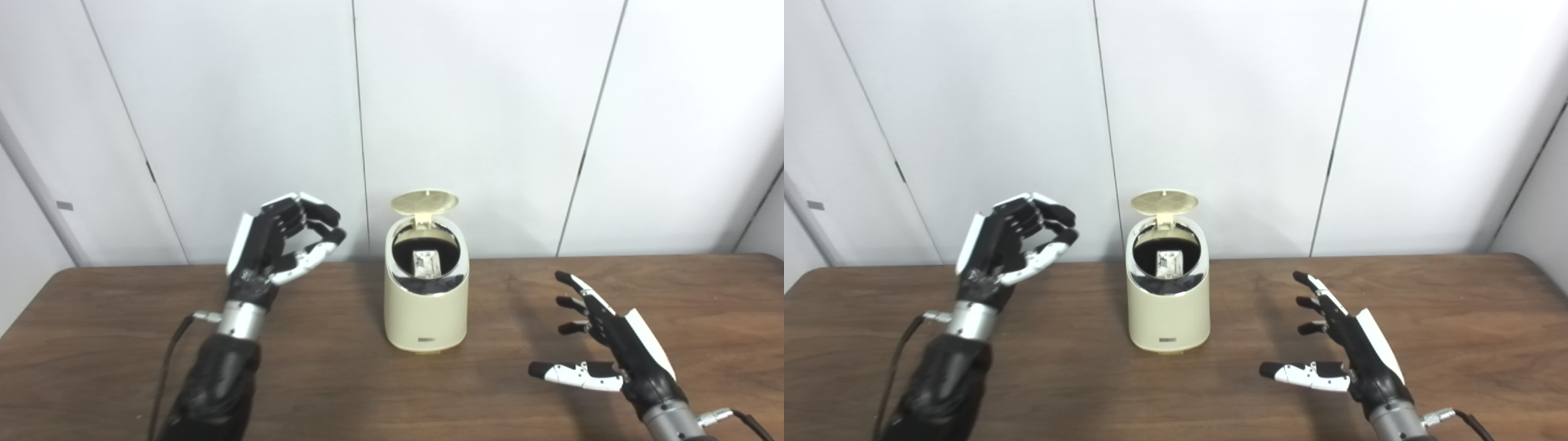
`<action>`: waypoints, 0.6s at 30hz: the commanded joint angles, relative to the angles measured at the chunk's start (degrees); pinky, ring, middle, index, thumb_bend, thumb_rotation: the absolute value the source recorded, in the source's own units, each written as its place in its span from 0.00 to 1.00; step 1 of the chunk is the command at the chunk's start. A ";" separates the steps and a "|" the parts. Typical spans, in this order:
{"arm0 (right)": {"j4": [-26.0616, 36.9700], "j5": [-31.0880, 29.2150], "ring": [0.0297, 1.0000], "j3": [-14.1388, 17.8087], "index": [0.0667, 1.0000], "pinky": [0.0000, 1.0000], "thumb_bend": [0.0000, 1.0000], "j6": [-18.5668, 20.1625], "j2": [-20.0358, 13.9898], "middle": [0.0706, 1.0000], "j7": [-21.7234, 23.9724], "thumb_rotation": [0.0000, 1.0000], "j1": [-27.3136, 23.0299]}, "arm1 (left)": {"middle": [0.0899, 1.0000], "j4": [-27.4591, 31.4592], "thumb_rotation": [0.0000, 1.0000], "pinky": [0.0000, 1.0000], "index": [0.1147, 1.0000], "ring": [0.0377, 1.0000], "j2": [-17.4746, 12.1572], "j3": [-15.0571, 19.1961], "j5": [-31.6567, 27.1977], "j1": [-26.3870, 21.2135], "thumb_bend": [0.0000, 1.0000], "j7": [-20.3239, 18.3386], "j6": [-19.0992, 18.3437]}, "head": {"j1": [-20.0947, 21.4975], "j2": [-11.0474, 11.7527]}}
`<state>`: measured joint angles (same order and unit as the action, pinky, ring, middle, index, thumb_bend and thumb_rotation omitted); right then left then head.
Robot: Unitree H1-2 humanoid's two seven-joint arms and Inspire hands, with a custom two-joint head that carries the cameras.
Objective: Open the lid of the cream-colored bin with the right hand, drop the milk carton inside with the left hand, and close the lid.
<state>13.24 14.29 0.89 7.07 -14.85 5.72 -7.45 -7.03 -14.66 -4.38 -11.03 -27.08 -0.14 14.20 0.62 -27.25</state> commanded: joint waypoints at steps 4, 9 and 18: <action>0.40 -0.08 0.85 0.34 0.91 0.63 0.80 -1.84 -1.18 0.95 -0.28 0.26 -2.46 | 0.76 4.57 0.12 0.61 0.77 0.69 -0.10 3.37 -3.20 2.62 0.64 -3.71 -4.58 | -0.28 -0.03; 0.38 0.06 0.85 0.26 0.90 0.62 0.81 -1.81 -0.90 0.94 -0.45 0.27 -2.91 | 0.76 5.23 0.14 0.60 0.78 0.69 0.95 4.97 -2.90 5.94 0.66 -5.33 -4.48 | -0.08 -0.04; 0.98 0.60 0.84 -0.12 0.90 0.63 0.80 -0.69 -0.89 0.94 0.00 0.25 -3.72 | 0.72 4.34 0.12 0.55 0.75 0.66 3.15 5.51 -0.86 12.20 0.65 -6.96 -3.24 | -0.39 0.05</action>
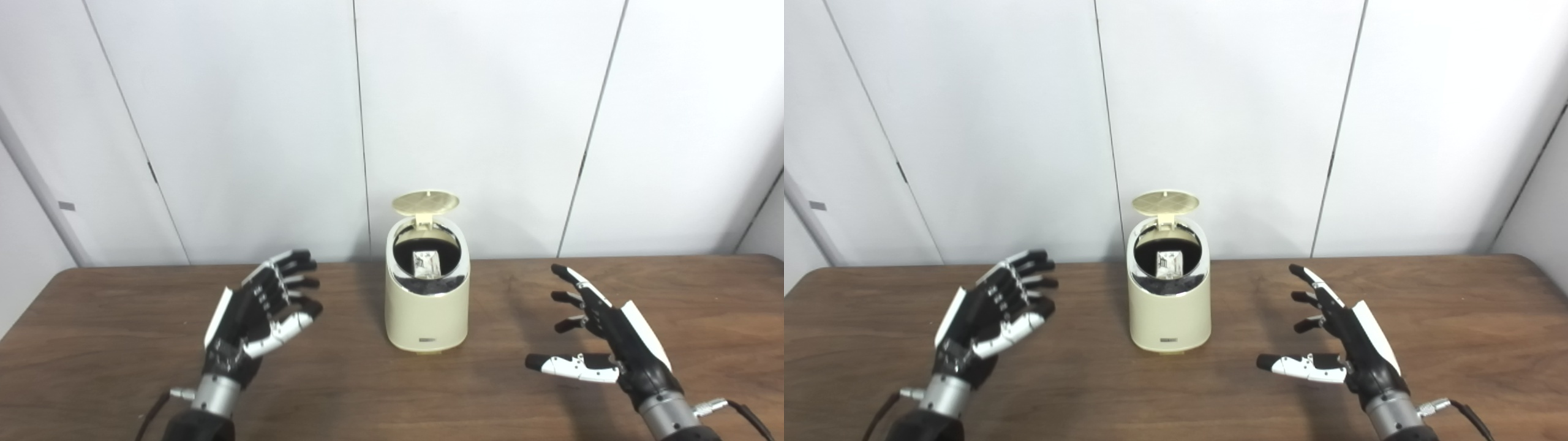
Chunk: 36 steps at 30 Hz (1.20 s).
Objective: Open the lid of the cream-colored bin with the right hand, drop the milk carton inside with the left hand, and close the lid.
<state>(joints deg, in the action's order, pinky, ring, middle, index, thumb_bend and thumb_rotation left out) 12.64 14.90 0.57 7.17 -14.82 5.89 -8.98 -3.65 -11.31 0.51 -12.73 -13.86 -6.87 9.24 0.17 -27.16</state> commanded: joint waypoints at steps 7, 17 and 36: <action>1.18 -0.55 0.84 0.15 0.90 0.66 0.79 -0.90 -0.44 0.94 -0.05 0.22 -2.25 | 0.69 -0.72 0.10 0.50 0.74 0.62 1.21 1.07 1.00 1.22 0.63 -1.40 3.50 | 0.25 0.23; 0.19 -0.59 0.84 -0.36 0.89 0.78 0.79 -1.55 -1.46 0.92 1.00 0.24 -7.75 | 0.63 -3.74 0.10 0.42 0.72 0.54 2.60 1.44 2.97 2.59 0.65 -1.53 6.32 | 0.95 0.80; -5.31 8.29 0.81 -8.68 0.87 0.67 0.76 2.91 -2.62 0.87 5.66 0.39 -33.37 | 0.62 -6.56 0.13 0.43 0.71 0.53 4.38 1.62 3.81 3.29 0.68 -2.14 9.18 | 1.16 1.79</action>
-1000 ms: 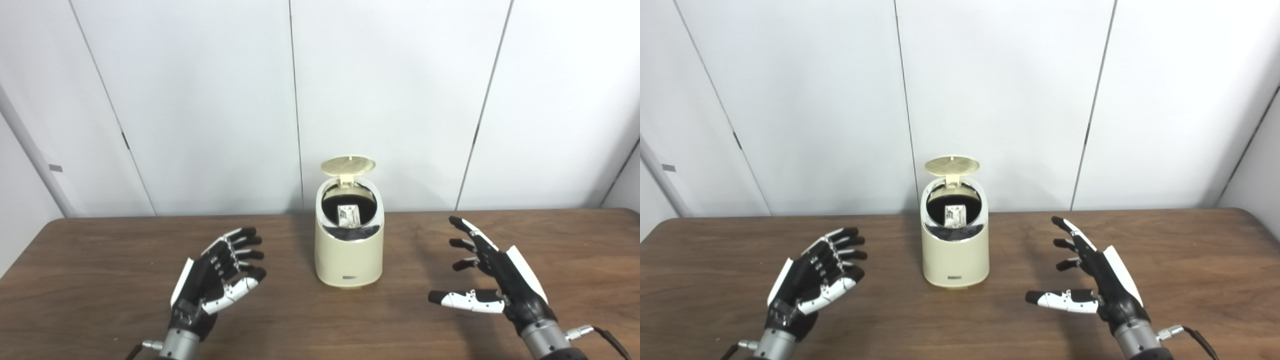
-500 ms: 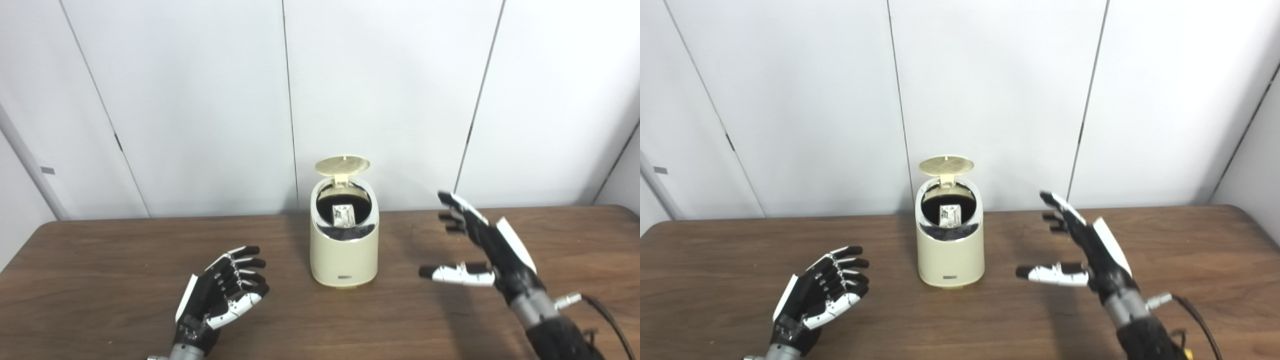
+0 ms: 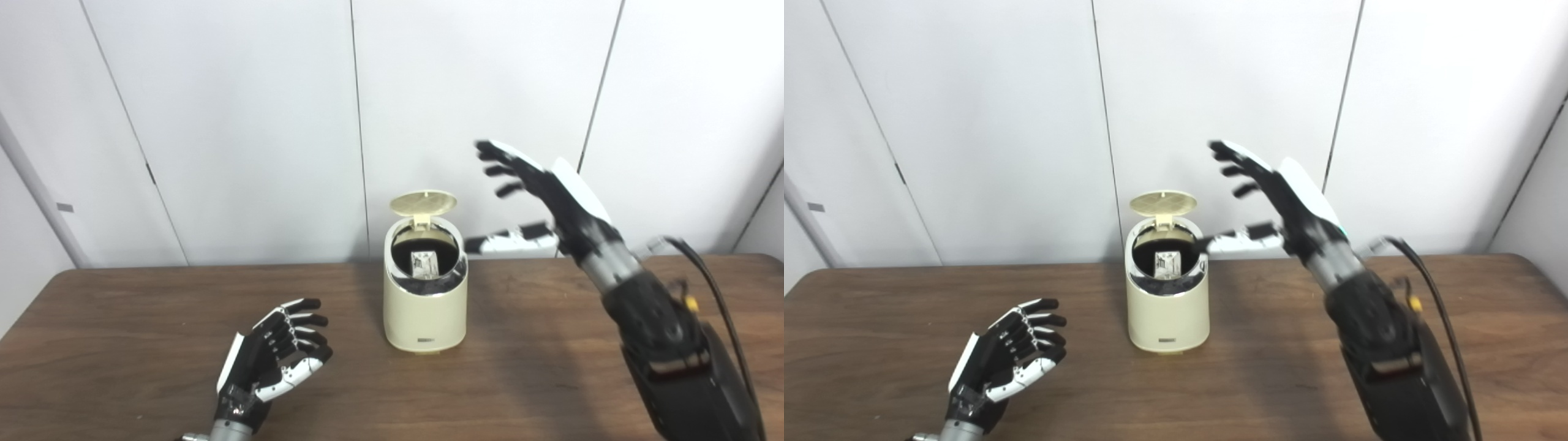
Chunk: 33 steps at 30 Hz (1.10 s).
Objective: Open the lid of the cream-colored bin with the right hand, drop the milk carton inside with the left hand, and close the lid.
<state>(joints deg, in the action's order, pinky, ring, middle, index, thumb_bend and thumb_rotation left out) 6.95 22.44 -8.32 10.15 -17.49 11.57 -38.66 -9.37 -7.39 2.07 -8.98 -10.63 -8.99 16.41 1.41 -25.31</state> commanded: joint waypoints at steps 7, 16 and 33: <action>-4.71 3.18 0.87 -2.72 0.85 0.78 0.73 0.35 1.14 0.88 0.41 0.44 -8.16 | 0.63 -1.10 0.13 0.44 0.72 0.54 0.65 0.16 0.26 0.05 0.67 0.01 1.84 | -0.31 0.22; -9.52 11.15 0.96 -8.63 0.84 0.82 0.72 -0.45 0.32 0.87 2.20 0.54 -11.69 | 0.63 -0.75 0.14 0.45 0.73 0.55 1.01 0.23 -0.10 0.36 0.68 -0.22 1.29 | -0.49 -0.06; -2.00 13.67 1.00 -10.62 0.84 0.88 0.72 -2.15 -3.28 0.87 8.48 0.59 -7.30 | 0.63 -0.62 0.11 0.44 0.71 0.54 1.51 0.69 0.23 0.16 0.68 0.42 1.02 | -1.18 -0.76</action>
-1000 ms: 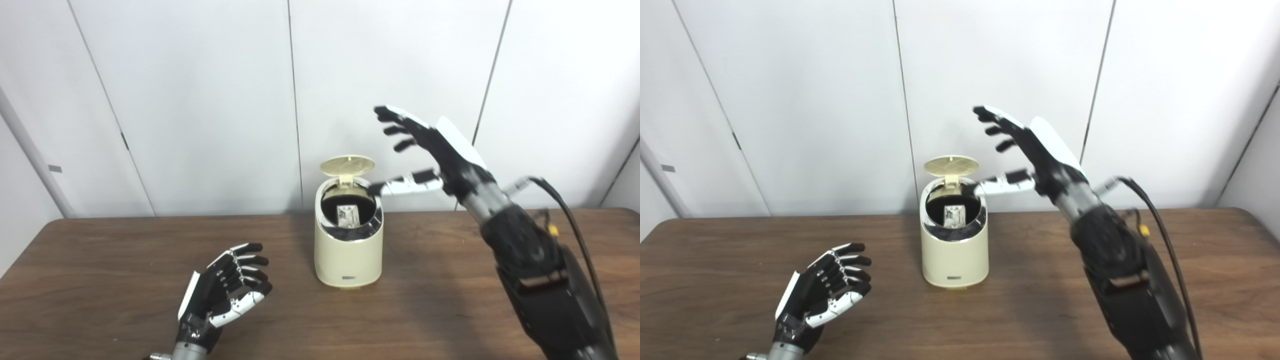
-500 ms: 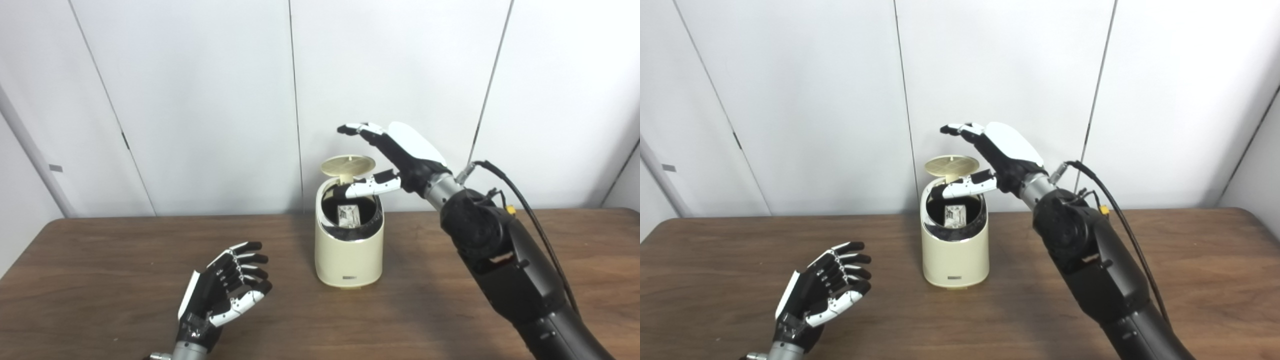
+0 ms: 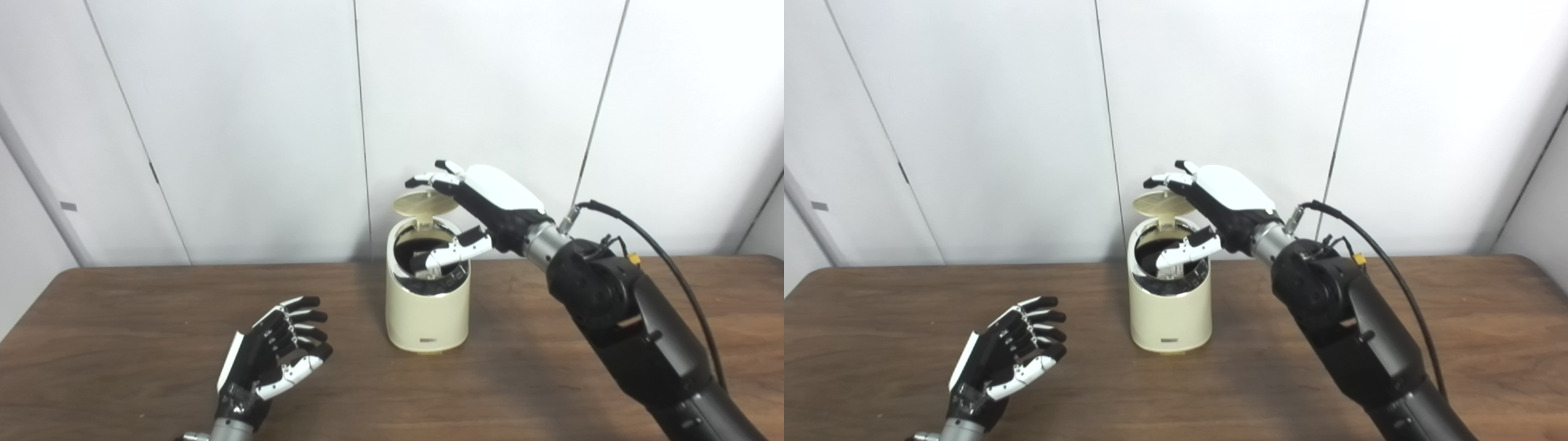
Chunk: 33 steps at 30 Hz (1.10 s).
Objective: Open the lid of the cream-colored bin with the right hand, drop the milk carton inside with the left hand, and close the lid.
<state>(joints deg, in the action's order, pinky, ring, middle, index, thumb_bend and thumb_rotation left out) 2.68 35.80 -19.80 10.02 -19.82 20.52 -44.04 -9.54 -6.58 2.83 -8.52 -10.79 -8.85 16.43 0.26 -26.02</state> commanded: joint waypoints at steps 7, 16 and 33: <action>4.63 0.53 1.00 1.30 0.82 0.89 0.73 -4.08 -2.45 0.85 -0.32 0.54 0.12 | 0.65 -1.04 0.13 0.44 0.71 0.55 0.59 0.05 0.32 0.15 0.68 0.33 1.72 | 0.02 -0.54; 7.41 1.14 0.98 1.66 0.79 0.87 0.74 -5.78 -3.59 0.79 0.41 0.54 1.61 | 0.66 -0.68 0.15 0.45 0.71 0.56 0.75 0.29 0.69 0.19 0.69 0.64 1.27 | -0.08 -1.04; 11.27 0.71 0.99 1.47 0.81 1.00 0.73 -4.70 -2.98 0.80 6.21 0.55 3.69 | 0.67 -0.18 0.16 0.45 0.72 0.57 0.78 0.44 1.14 0.29 0.69 0.69 0.34 | -0.32 -1.82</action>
<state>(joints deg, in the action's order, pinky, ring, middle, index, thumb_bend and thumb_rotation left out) 11.93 36.85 -19.17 5.90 -22.49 26.96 -38.58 -9.55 -6.36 3.33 -7.21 -10.80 -8.66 16.30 0.09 -27.77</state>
